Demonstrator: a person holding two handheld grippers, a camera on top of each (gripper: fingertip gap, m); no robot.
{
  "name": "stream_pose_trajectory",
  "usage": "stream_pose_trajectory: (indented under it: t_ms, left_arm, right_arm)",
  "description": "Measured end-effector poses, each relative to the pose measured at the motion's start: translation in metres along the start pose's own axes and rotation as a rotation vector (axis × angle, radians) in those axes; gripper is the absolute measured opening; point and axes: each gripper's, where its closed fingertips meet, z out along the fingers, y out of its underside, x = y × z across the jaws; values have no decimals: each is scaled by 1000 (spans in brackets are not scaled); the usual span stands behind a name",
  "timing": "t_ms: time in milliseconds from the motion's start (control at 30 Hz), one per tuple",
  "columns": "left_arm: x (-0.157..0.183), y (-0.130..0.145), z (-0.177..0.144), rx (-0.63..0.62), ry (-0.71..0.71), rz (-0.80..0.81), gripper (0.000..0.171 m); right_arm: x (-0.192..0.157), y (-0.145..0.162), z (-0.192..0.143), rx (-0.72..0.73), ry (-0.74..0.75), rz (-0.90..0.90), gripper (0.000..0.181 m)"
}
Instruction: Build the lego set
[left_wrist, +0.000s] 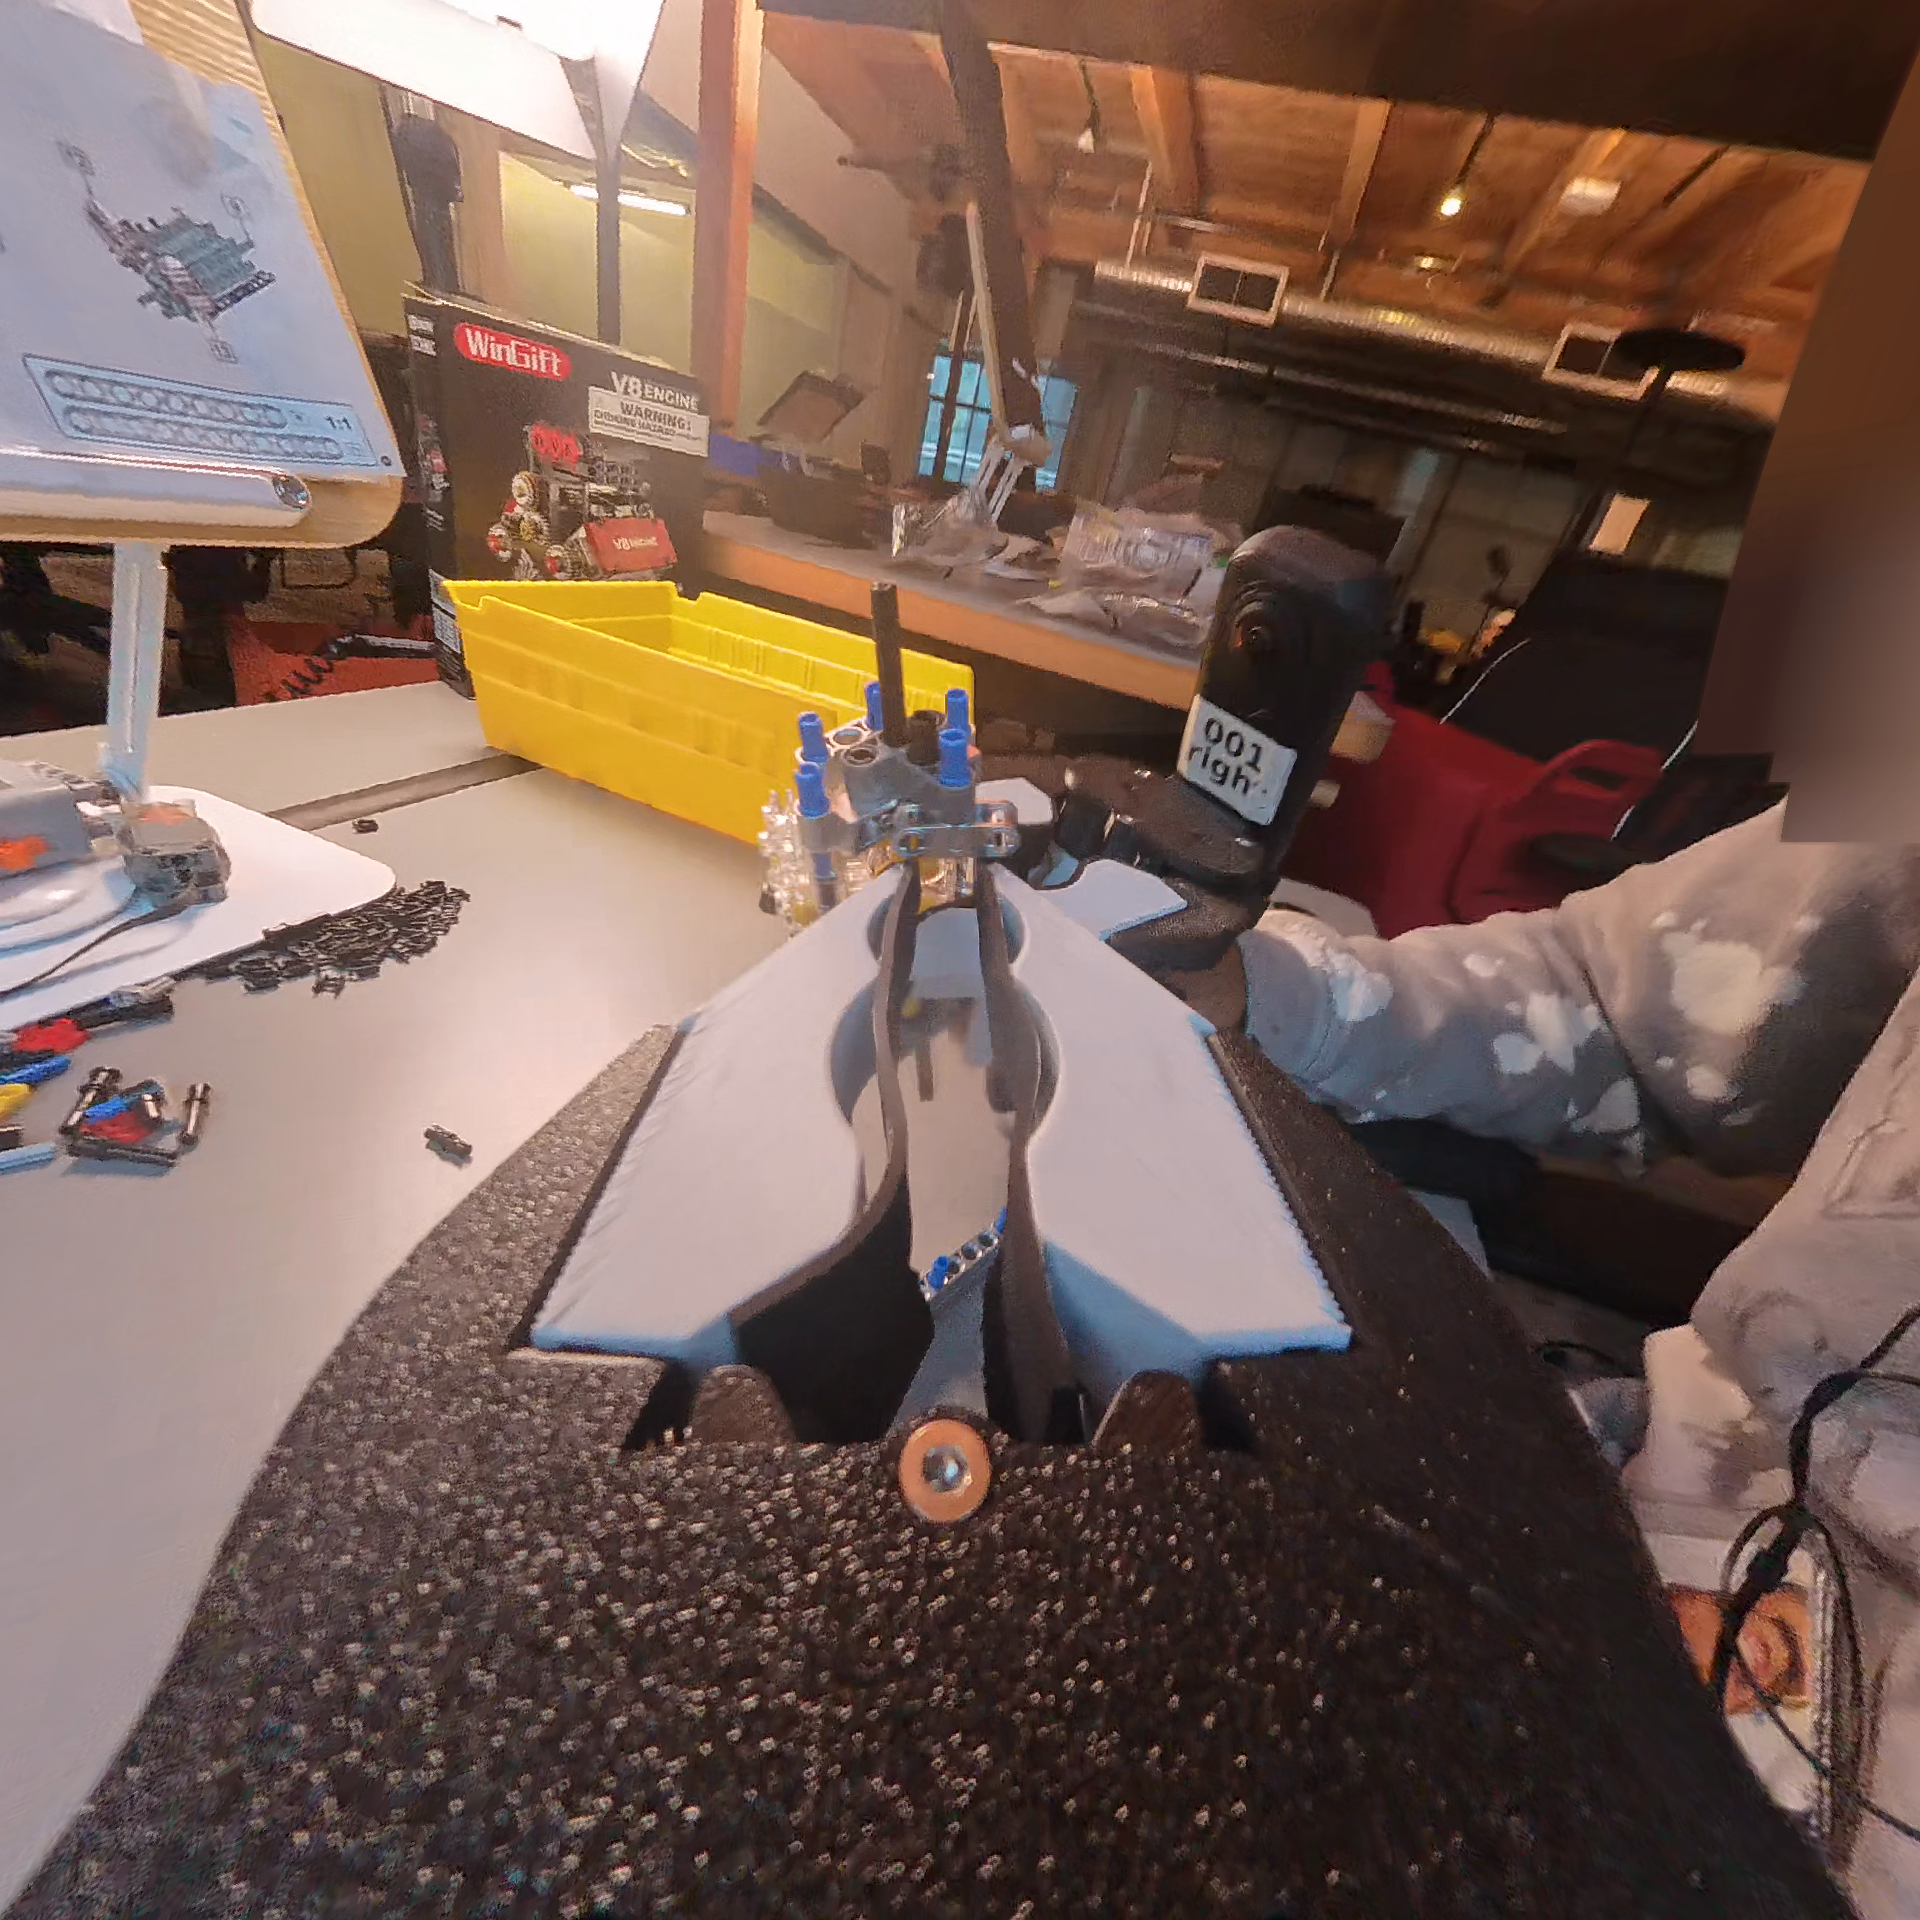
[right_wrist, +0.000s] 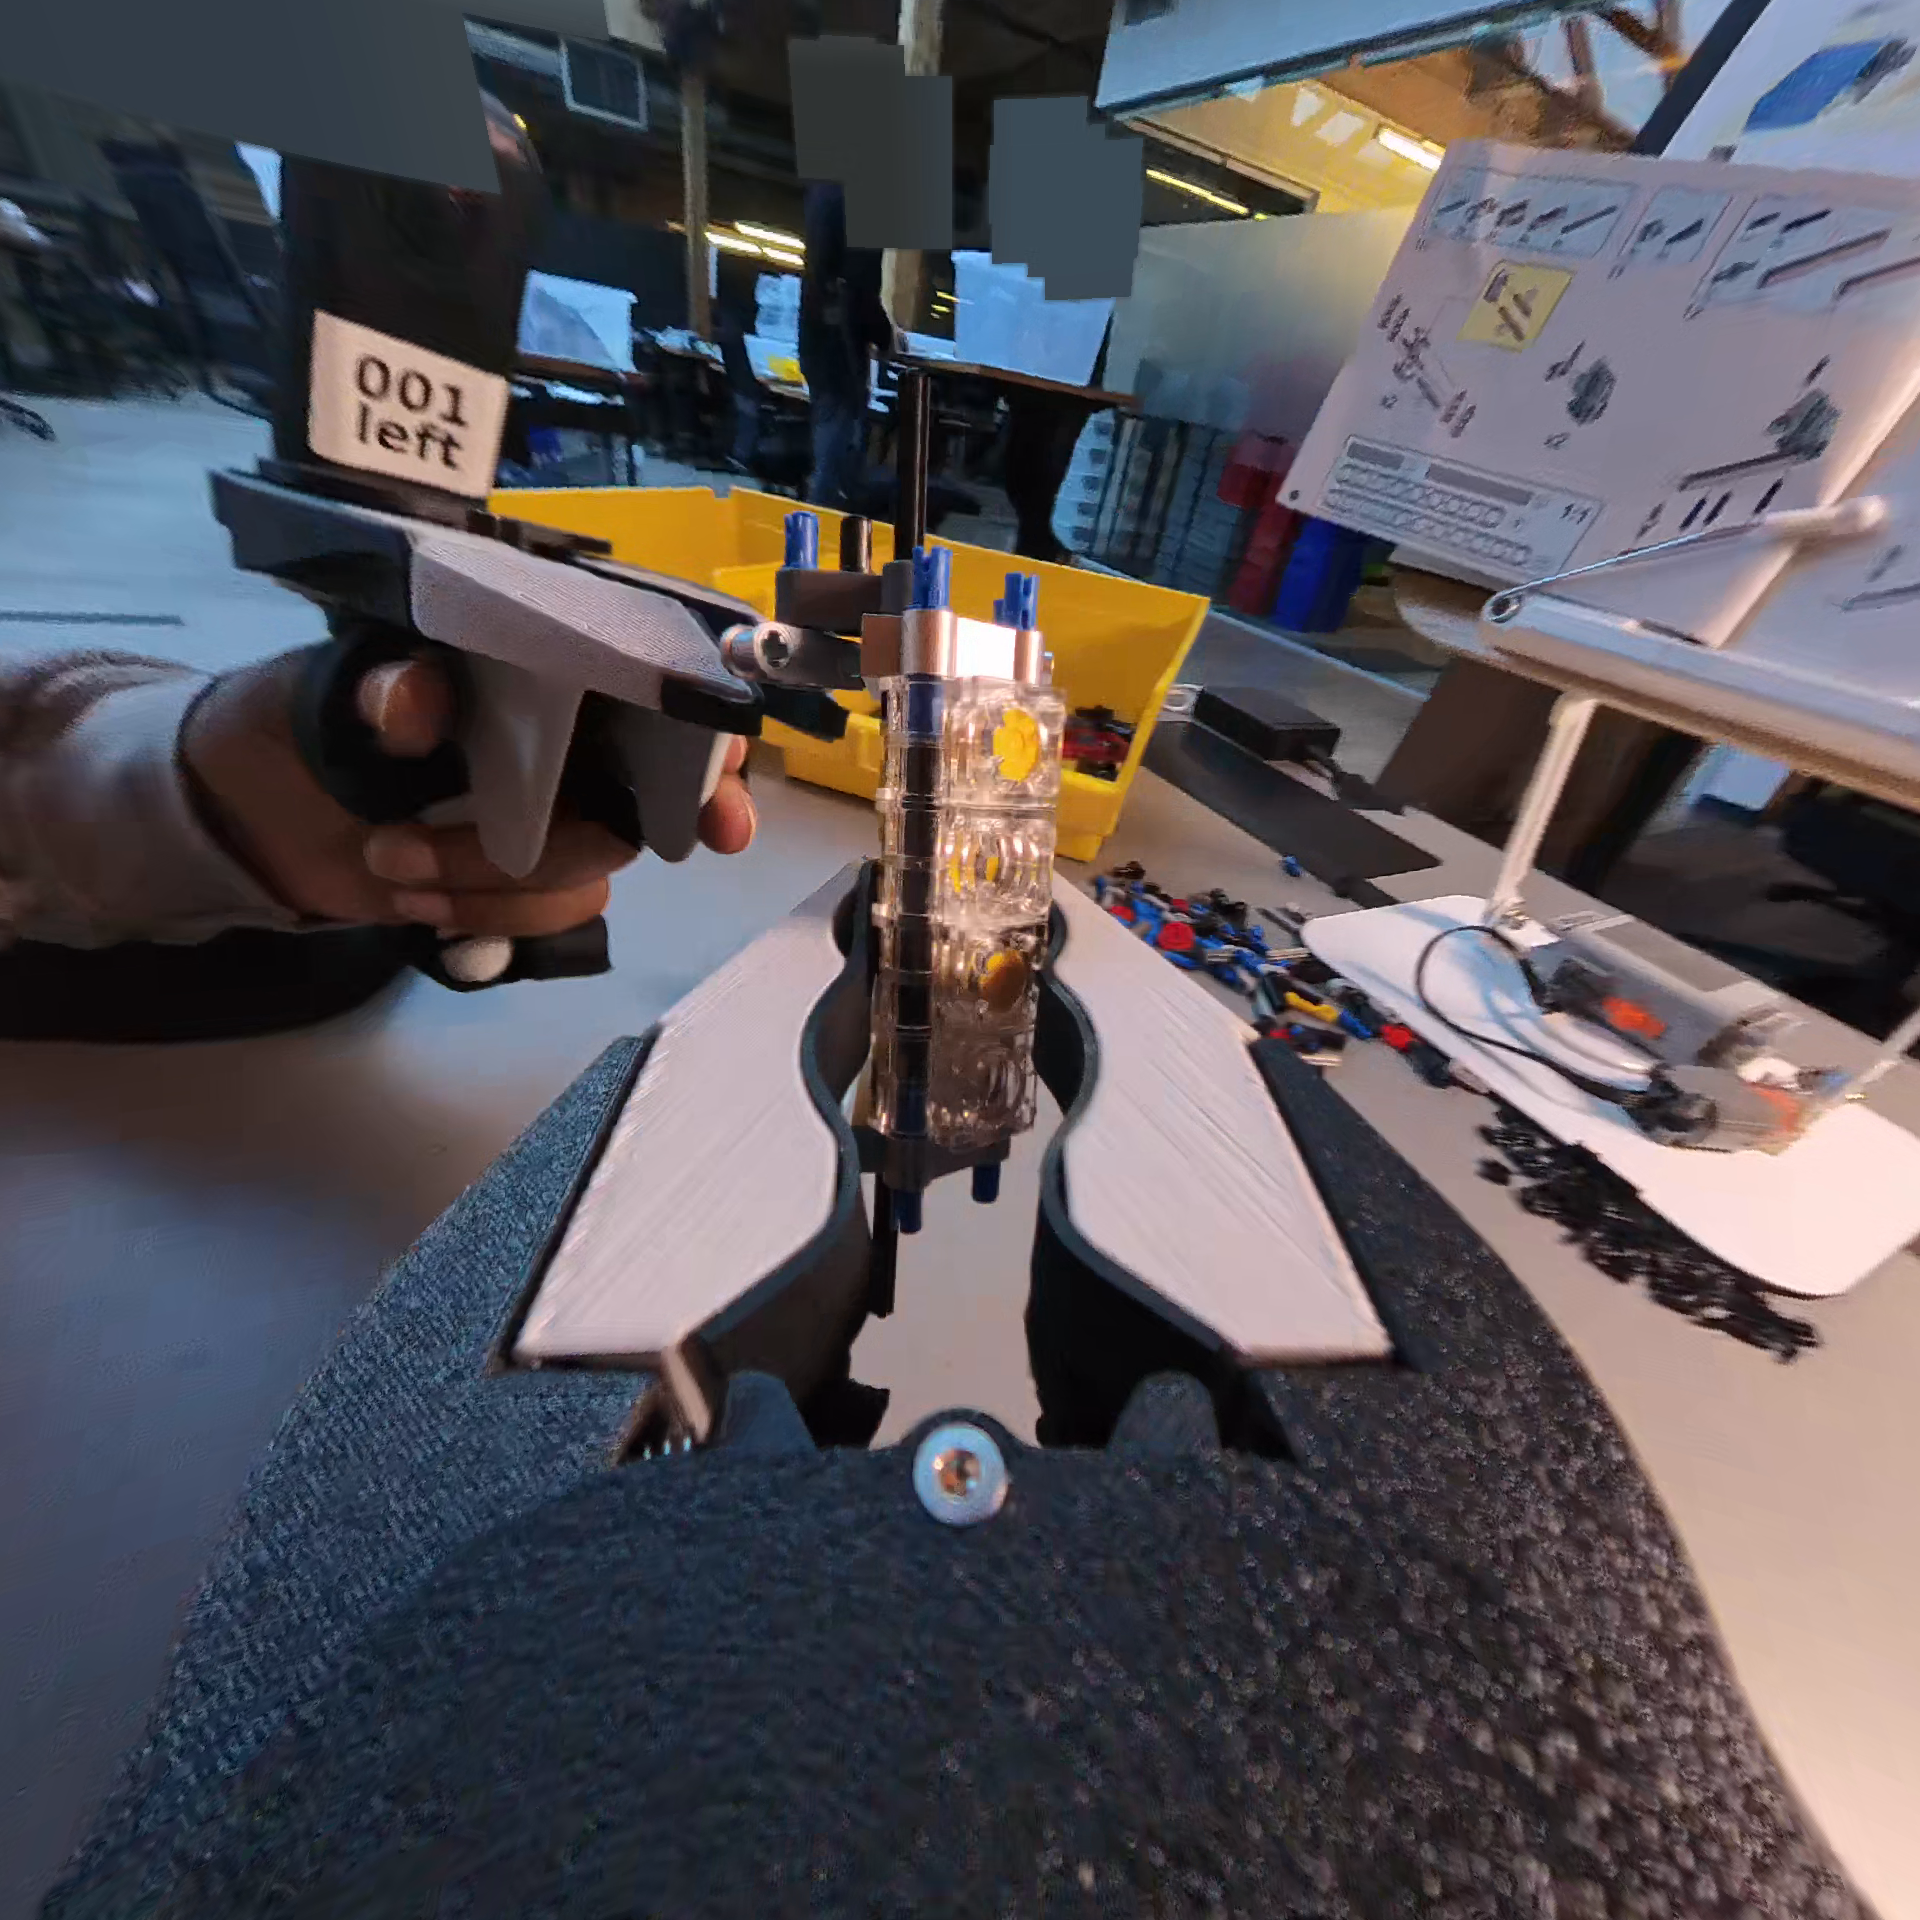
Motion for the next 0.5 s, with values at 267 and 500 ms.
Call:
stream_pose_trajectory:
  t_ms: [267, 500]
  left_arm:
    - [-3, -11, -4, 83, 30, -113, 12]
    - [-13, -7, -4, 64, -13, -159, 12]
  right_arm:
    - [-6, 1, 1, 9, -76, 154, 24]
    - [-2, 6, 3, -30, -23, 129, 24]
